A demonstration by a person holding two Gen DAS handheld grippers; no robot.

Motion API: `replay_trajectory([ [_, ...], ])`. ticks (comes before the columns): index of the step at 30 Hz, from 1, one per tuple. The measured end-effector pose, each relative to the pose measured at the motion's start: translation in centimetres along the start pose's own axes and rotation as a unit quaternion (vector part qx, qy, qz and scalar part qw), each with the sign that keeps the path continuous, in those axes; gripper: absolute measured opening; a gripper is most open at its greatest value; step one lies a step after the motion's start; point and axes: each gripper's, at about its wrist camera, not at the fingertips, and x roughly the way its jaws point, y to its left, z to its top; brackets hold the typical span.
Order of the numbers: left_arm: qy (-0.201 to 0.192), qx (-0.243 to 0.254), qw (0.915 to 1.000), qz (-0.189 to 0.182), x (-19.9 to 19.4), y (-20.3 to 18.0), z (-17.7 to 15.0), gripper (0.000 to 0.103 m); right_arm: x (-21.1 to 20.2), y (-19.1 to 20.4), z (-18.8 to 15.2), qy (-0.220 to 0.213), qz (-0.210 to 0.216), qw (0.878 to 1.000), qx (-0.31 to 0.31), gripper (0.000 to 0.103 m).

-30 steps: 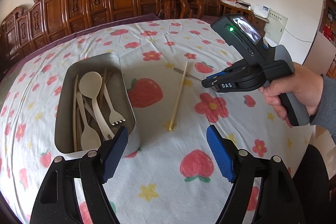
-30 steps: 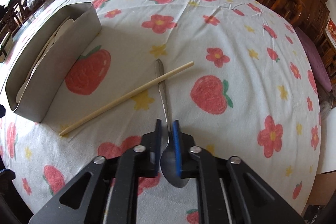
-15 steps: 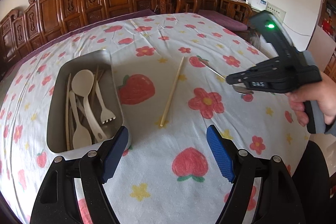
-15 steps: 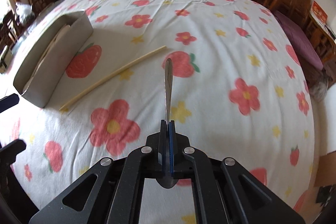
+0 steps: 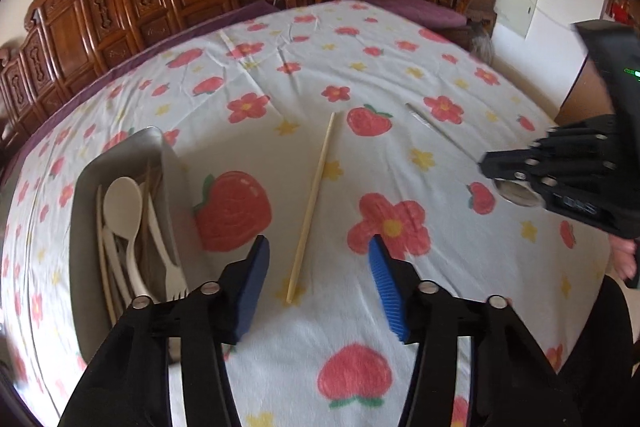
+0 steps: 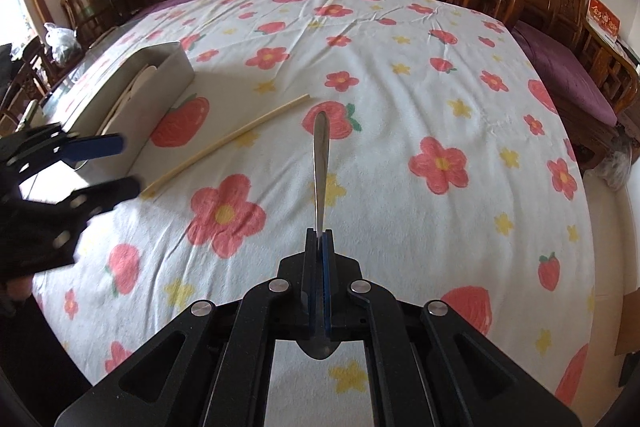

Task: Organize utensils
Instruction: 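Grasp the wooden chopstick with the left tool while the right tool holds the metal spoon, then carry the chopstick into the metal tray with the left tool while the right tool carries the spoon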

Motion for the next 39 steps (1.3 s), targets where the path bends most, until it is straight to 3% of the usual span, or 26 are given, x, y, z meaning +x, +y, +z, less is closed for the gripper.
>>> replay_trajectory([
  [8,0.054,-0.008,0.9985,0.005,3.6,0.6,1.6,0.031,-1.0,-0.3,-0.8,-0.009,0.012,1.0,-0.001,0.003],
  [16,0.079,-0.02,0.9966,0.007,5.6,0.3,1.7,0.03,-1.1,-0.1,-1.7,-0.014,0.022,1.0,-0.002,0.003],
  [21,0.082,-0.02,0.9963,0.014,6.3,0.1,2.1,0.028,-1.5,0.0,-1.7,-0.018,0.024,1.0,-0.002,0.003],
  [26,0.081,-0.028,0.9962,0.014,6.5,0.2,2.3,0.018,-1.5,0.0,-1.8,-0.021,0.028,0.999,0.0,0.003],
  [29,0.08,-0.027,0.9962,0.019,6.5,0.2,2.3,0.006,-1.5,0.1,-1.9,-0.021,0.03,0.999,0.0,0.003],
  [39,0.055,-0.03,0.998,0.01,4.0,0.4,1.8,0.004,-2.5,0.8,-1.4,-0.03,0.029,0.999,-0.006,0.003],
])
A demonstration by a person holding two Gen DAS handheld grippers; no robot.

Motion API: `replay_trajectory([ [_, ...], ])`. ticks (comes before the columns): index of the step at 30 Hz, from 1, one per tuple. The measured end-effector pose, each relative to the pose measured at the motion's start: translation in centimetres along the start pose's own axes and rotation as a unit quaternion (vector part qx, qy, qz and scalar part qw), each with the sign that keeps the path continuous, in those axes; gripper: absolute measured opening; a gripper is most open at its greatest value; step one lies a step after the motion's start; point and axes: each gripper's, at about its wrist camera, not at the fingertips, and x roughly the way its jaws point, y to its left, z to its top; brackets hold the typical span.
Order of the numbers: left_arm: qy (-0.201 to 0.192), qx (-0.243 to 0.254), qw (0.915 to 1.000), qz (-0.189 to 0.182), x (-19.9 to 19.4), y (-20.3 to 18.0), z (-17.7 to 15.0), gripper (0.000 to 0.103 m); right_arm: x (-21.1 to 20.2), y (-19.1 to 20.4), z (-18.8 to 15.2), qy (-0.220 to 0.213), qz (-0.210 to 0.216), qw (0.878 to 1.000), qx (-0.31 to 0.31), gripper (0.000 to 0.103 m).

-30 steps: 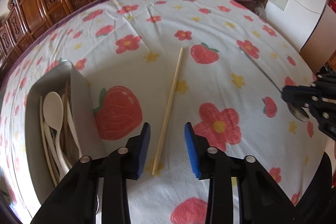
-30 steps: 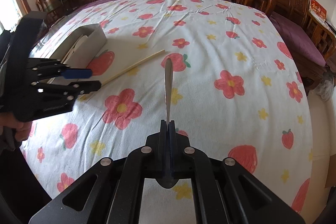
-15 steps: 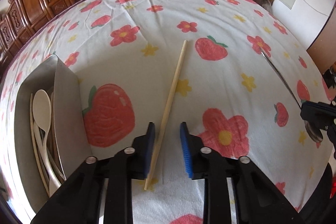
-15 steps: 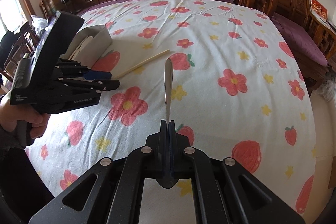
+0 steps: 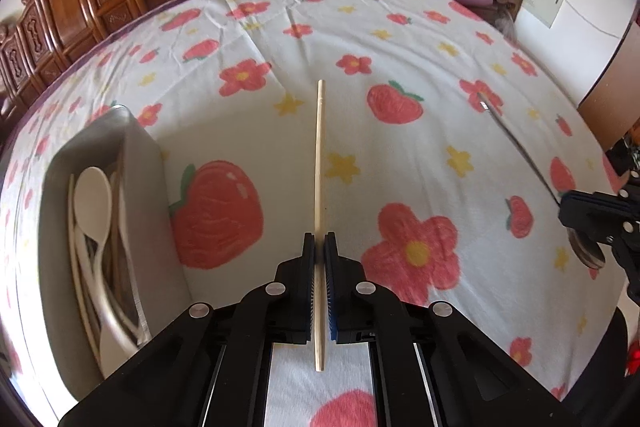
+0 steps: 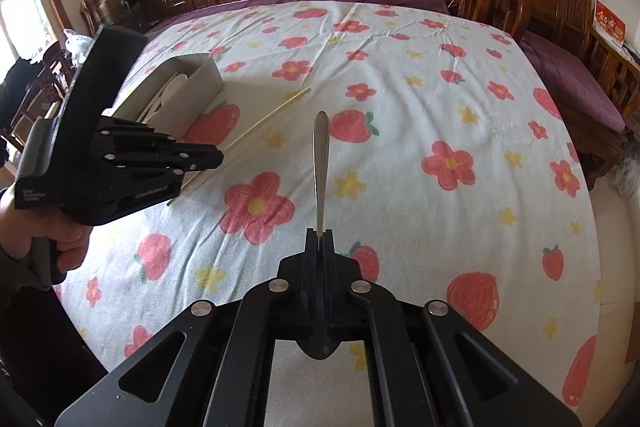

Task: Organize utensils
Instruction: 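Carry the chopstick into the metal tray with the left tool while the right tool carries the spoon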

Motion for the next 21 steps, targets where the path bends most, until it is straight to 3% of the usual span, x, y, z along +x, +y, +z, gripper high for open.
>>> replay_trajectory([
  [10,-0.054,-0.013,0.9985,-0.004,-5.5,2.0,-0.7,0.004,-1.4,2.8,1.3,-0.014,0.002,1.0,-0.017,0.003],
  [21,-0.087,-0.039,0.9954,0.008,-9.5,6.0,-2.4,0.004,-1.7,6.9,3.3,-0.02,0.009,0.999,-0.04,0.003],
])
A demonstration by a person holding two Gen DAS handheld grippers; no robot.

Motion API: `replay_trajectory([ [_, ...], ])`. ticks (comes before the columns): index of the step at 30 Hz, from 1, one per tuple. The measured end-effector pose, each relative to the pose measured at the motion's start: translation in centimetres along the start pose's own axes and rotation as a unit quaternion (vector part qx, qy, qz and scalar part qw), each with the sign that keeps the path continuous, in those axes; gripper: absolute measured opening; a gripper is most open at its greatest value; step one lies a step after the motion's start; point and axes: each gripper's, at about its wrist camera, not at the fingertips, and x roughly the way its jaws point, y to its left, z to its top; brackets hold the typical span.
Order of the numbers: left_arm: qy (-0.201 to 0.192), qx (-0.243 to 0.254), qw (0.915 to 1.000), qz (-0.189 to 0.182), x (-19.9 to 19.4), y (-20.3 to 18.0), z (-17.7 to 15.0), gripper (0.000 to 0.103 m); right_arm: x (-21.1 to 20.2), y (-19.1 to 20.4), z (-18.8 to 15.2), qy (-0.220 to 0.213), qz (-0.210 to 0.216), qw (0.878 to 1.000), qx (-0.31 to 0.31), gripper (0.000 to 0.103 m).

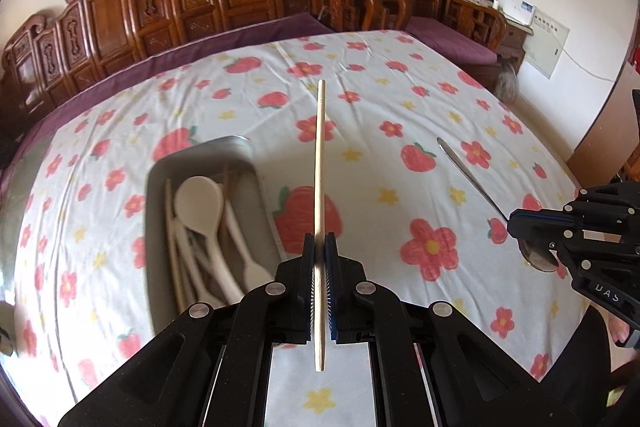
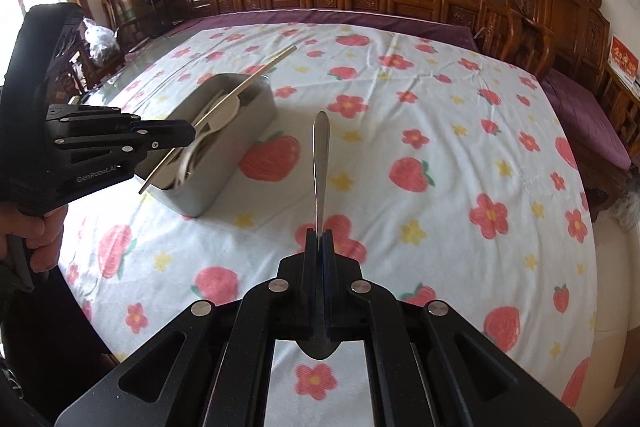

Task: Organize utensils
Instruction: 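Carry the chopstick into the metal tray with the left tool while the right tool carries the spoon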

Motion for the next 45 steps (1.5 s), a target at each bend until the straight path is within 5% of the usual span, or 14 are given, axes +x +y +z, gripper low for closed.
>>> replay_trajectory([
  [23,-0.021,-0.077,0.9968,0.01,-0.9,7.3,-2.7,0.004,1.5,5.3,3.1,0.0,0.018,0.999,-0.027,0.003],
  [45,-0.019,-0.102,0.9945,-0.008,2.0,9.3,-2.9,0.004,4.6,7.8,6.4,0.009,0.033,0.999,-0.038,0.003],
])
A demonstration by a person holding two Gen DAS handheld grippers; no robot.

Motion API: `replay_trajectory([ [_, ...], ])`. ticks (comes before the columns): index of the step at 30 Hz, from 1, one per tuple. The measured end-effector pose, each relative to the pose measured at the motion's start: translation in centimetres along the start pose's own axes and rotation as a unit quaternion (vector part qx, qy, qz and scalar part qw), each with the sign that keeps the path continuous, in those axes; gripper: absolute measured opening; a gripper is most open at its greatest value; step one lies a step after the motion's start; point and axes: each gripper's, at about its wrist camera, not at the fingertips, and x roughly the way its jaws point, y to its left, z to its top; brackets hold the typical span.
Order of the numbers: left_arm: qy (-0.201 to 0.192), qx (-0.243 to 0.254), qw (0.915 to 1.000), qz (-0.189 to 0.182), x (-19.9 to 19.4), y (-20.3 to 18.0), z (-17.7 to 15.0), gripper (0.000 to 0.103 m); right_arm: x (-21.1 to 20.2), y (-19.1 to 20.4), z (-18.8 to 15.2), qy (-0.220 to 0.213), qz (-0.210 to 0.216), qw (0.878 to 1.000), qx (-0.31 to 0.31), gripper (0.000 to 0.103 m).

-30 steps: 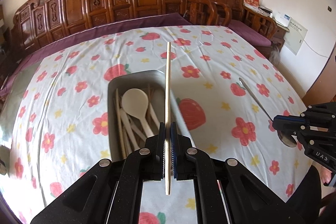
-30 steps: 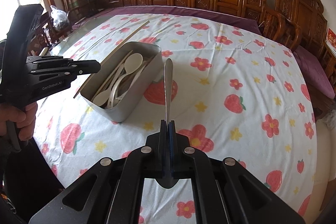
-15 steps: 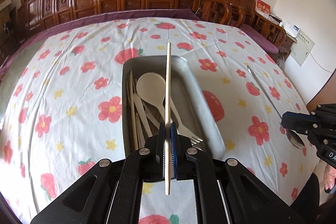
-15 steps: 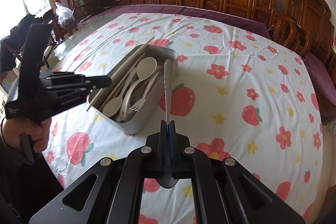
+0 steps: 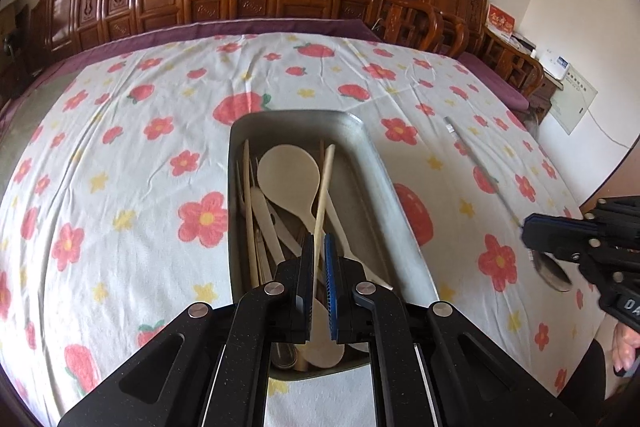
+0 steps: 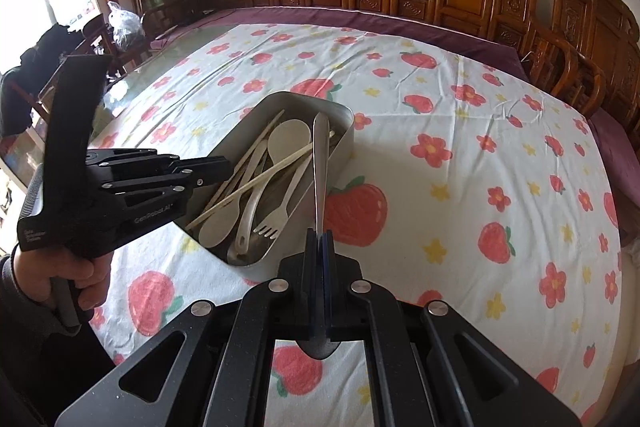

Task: Organize utensils
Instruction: 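Carry the chopstick into the metal tray with the left tool while the right tool carries the spoon, then release the chopstick with the left tool while the right tool lowers the spoon into the tray and opens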

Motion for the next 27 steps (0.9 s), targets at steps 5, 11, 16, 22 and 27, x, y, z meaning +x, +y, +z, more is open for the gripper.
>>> replay_trajectory([
  [5,-0.012,0.008,0.9999,0.002,-1.0,0.1,0.4,0.004,0.7,0.7,0.3,0.002,0.005,1.0,0.001,0.003],
  [11,-0.035,0.01,0.9991,0.02,-2.9,1.5,0.8,0.004,1.3,2.0,1.0,0.0,0.014,1.0,-0.001,0.003],
  [16,-0.048,0.013,0.998,0.04,-4.1,2.6,1.1,0.004,2.5,3.3,2.0,0.0,0.025,1.0,0.005,0.003],
  [22,-0.061,0.011,0.9965,0.056,-5.3,4.0,1.4,0.004,4.7,4.6,3.4,0.004,0.042,0.999,0.022,0.003],
  [27,-0.066,-0.002,0.9958,0.063,-5.9,5.4,1.7,0.004,7.1,5.0,4.5,0.01,0.039,0.999,0.036,0.004],
])
